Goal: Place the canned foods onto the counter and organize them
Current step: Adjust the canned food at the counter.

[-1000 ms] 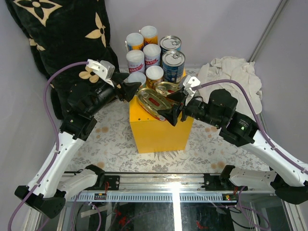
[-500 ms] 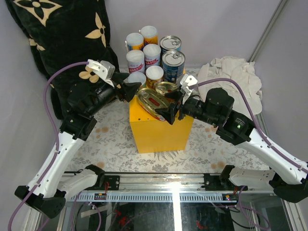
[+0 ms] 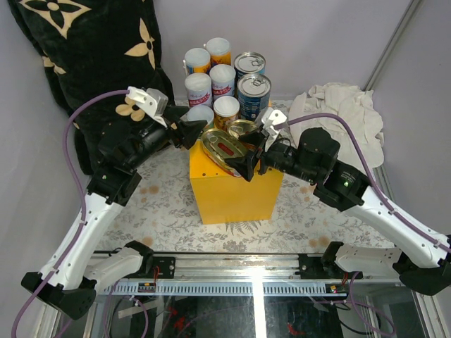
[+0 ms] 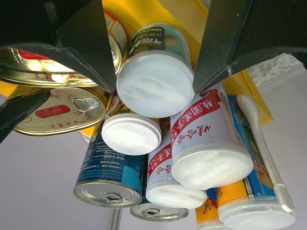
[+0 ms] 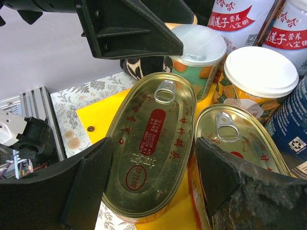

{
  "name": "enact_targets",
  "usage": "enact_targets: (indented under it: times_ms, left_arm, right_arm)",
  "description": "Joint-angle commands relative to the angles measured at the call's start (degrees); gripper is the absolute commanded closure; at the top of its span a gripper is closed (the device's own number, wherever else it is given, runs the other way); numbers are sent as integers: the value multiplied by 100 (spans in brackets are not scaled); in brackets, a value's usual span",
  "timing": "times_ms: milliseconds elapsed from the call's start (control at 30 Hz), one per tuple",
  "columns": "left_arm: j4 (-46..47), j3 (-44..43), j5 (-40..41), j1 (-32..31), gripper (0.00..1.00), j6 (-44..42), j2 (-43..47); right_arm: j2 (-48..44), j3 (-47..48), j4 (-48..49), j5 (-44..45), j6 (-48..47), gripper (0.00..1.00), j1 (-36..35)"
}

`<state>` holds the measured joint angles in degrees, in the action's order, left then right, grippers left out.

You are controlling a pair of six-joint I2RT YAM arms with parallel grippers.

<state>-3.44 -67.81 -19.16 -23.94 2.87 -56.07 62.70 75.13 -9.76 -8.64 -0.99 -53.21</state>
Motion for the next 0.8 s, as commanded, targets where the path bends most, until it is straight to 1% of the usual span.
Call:
enact_targets:
  times_ms: [0,100,200,300,400,567,667,767]
  left_arm:
    - [190,-339,-54,31,35,-125,45]
    - [148,-457,-30,30,34,-130,44]
    - [122,-533,-8,30,33,-141,46]
    - [76,-598,0,30,33,-162,37]
    - [63,-644,-7,28,32,-165,43]
    - [68,-669,9,29,32,-158,66]
    - [90,-647,44,22,32,-152,78]
    - [106,-620,83,26,31,-129,112]
  right_arm:
    - [78,414,-141,-147,-38,22,-43]
    - [19,631,-122,-155,-7,20,-46]
    - [-81,733,-67,-207,76,16,-48]
    - [-272,698,-86,-221,139,10,-49]
    - [-534,530,-206,-149,146,8,-42]
    - [-957,194,-617,-173,63,6,-46]
    - [-1203,-164,-671,-283,76,5,-47]
    - [-1250,-294,-738,-428,114,7,-49]
